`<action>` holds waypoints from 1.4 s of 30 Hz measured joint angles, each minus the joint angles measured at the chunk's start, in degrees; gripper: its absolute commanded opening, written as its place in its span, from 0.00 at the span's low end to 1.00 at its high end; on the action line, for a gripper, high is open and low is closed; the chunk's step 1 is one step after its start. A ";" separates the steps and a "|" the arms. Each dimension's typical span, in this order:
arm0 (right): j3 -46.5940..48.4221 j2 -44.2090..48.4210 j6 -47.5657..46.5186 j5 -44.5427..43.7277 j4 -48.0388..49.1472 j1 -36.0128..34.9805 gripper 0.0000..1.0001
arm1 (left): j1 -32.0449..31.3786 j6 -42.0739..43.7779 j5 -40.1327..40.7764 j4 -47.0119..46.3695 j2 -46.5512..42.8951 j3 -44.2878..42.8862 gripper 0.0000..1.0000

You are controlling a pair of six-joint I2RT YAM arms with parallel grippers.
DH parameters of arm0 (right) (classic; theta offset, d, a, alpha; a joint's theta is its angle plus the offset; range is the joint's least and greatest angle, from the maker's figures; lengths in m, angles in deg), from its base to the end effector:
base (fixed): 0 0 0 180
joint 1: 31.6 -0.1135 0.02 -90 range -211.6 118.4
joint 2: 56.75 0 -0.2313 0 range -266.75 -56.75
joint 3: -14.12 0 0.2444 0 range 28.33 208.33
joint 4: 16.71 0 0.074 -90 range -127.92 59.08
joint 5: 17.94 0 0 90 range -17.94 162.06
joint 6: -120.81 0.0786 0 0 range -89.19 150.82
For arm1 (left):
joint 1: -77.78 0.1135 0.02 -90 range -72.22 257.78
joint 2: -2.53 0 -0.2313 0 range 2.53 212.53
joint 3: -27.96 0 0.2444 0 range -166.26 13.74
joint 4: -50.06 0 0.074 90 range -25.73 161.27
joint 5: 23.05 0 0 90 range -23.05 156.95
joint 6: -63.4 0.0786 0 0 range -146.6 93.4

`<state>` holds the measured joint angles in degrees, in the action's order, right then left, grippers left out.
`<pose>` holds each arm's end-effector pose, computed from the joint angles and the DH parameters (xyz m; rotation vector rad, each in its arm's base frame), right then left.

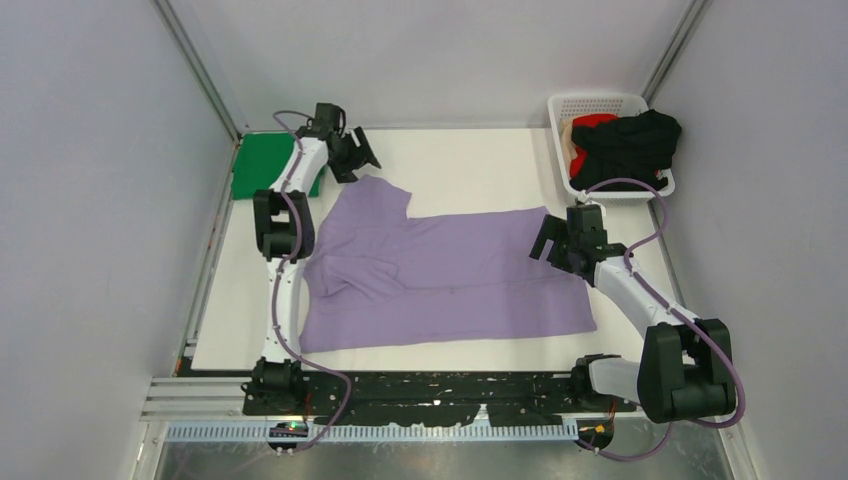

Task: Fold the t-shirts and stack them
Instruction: Grab the side of the flattened tshirt furthest away from the robot with both arms

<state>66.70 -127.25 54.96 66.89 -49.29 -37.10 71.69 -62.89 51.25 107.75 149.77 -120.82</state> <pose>0.2716 0.0190 0.1388 0.4363 2.4117 0.1182 0.5369 -0.0787 0.1209 -0.5761 2.5570 -0.6247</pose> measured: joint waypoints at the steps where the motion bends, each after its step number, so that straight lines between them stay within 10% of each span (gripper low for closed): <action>1: 0.00 0.00 0.00 0.04 -0.02 0.00 0.95 | -0.09 1.01 -0.13 0.04 -0.02 0.02 0.75; 11: 0.00 0.00 0.00 0.59 0.42 0.11 0.96 | -0.81 5.51 -1.88 1.11 -0.09 0.61 0.45; 14: 0.00 0.00 0.00 0.74 0.42 0.13 0.95 | -1.01 5.55 -1.95 1.18 -0.11 1.20 0.04; 28: 0.00 0.00 0.02 1.25 0.42 0.39 0.95 | -1.42 6.54 -2.91 0.28 -1.22 4.83 0.00; 42: 0.00 1.33 0.02 1.18 0.35 0.48 0.95 | -1.42 8.24 -2.86 -10.45 -22.91 27.78 0.00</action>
<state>66.70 -125.92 54.98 68.07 -48.94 -36.62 70.27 -54.65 48.38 97.30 126.87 -93.04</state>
